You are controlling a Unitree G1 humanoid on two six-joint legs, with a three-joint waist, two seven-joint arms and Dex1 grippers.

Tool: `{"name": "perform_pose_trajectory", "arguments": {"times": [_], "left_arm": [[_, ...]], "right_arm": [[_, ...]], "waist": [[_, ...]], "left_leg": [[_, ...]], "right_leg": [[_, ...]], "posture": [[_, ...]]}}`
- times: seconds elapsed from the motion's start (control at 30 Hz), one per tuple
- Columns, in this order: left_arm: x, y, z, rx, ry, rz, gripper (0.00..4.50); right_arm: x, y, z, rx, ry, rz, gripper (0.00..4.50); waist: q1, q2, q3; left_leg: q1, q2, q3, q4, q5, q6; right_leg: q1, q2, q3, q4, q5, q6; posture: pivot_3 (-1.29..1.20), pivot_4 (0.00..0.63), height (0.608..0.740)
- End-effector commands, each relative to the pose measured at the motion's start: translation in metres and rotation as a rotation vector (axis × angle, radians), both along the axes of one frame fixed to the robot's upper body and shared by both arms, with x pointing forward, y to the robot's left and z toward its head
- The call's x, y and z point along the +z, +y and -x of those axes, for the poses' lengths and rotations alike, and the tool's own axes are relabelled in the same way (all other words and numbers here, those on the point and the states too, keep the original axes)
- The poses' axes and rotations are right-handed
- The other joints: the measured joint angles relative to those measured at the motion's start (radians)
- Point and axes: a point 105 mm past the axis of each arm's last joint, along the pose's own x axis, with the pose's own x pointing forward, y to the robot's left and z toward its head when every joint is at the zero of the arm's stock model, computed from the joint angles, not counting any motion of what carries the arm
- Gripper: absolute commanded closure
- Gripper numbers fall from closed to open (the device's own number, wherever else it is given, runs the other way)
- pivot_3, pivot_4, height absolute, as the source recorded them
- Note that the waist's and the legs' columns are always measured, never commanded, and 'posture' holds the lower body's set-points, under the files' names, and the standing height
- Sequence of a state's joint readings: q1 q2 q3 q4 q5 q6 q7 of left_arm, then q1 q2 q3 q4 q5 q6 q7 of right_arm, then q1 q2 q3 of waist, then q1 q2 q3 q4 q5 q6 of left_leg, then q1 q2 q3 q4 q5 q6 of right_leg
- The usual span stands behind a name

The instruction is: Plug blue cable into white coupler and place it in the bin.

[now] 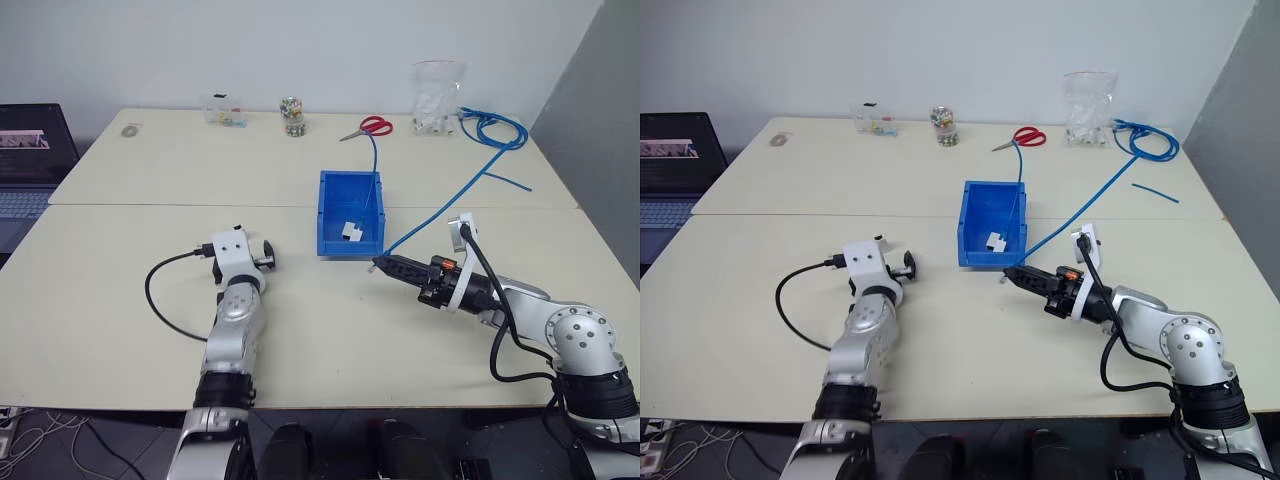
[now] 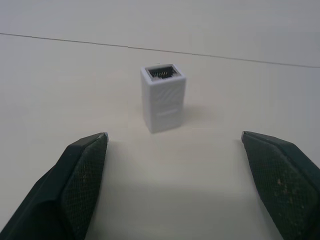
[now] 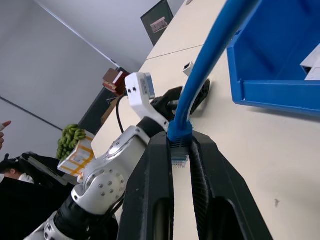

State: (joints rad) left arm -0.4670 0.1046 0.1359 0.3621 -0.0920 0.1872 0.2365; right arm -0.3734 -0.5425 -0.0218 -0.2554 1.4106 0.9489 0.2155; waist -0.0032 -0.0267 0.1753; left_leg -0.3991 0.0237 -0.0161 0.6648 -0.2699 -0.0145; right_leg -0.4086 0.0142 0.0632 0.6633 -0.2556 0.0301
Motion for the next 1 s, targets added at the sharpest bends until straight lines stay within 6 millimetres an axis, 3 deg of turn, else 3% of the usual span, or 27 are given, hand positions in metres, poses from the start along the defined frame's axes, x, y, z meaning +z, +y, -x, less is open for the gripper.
{"name": "perform_pose_trajectory", "arguments": {"times": [0.03, 0.17, 0.33, 0.7, 0.87, 1.0], "left_arm": [[-0.009, 0.001, -0.008, 0.031, 0.029, -0.033, 0.01], [-0.011, 0.006, -0.014, 0.07, 0.046, -0.045, 0.01], [-0.018, 0.017, -0.013, 0.114, 0.064, 0.007, 1.14], [-0.011, 0.034, -0.016, 0.146, 0.05, 0.017, 3.57], [-0.012, 0.039, -0.012, 0.162, 0.057, 0.025, 3.71], [0.003, 0.035, -0.008, 0.008, 0.017, 0.001, 3.71]], "right_arm": [[0.014, -0.003, 0.003, -0.006, -0.056, -0.007, 4.33], [0.014, -0.006, 0.004, -0.024, -0.055, 0.0, 4.33], [0.011, -0.01, 0.005, -0.054, -0.044, 0.0, 4.33], [0.014, -0.014, -0.001, -0.098, -0.033, -0.035, 4.33], [0.012, -0.013, -0.001, -0.094, -0.033, -0.027, 4.33], [0.012, -0.011, 0.0, -0.082, -0.051, -0.005, 4.33]], "waist": [[0.0, 0.0, 0.0], [0.001, 0.0, -0.001], [-0.001, 0.001, -0.001], [-0.014, 0.002, -0.002], [-0.025, 0.002, -0.002], [-0.033, 0.002, -0.002]], "left_leg": [[0.0, 0.0, 0.0, 0.0, 0.0, 0.0], [0.0, 0.0, 0.001, 0.0, 0.0, 0.0], [0.001, 0.0, 0.001, 0.0, 0.0, 0.0], [0.002, 0.001, 0.002, 0.0, 0.0, 0.0], [0.002, 0.001, 0.003, 0.0, 0.0, 0.0], [0.002, 0.002, 0.003, -0.001, 0.0, 0.0]], "right_leg": [[0.0, 0.0, 0.0, 0.0, 0.0, 0.0], [0.0, 0.0, 0.0, 0.0, 0.0, 0.0], [0.0, 0.0, 0.0, 0.0, 0.001, 0.001], [0.0, 0.001, 0.0, 0.001, 0.001, 0.001], [0.0, 0.001, 0.0, 0.001, 0.001, 0.001], [0.0, 0.002, 0.001, 0.001, 0.001, 0.001]], "posture": [[0.0, 0.15, 0.74], [0.0, 0.15, 0.74], [0.0, 0.15, 0.74], [0.0, 0.15, 0.74], [0.0, 0.15, 0.74], [0.0, 0.15, 0.74]]}}
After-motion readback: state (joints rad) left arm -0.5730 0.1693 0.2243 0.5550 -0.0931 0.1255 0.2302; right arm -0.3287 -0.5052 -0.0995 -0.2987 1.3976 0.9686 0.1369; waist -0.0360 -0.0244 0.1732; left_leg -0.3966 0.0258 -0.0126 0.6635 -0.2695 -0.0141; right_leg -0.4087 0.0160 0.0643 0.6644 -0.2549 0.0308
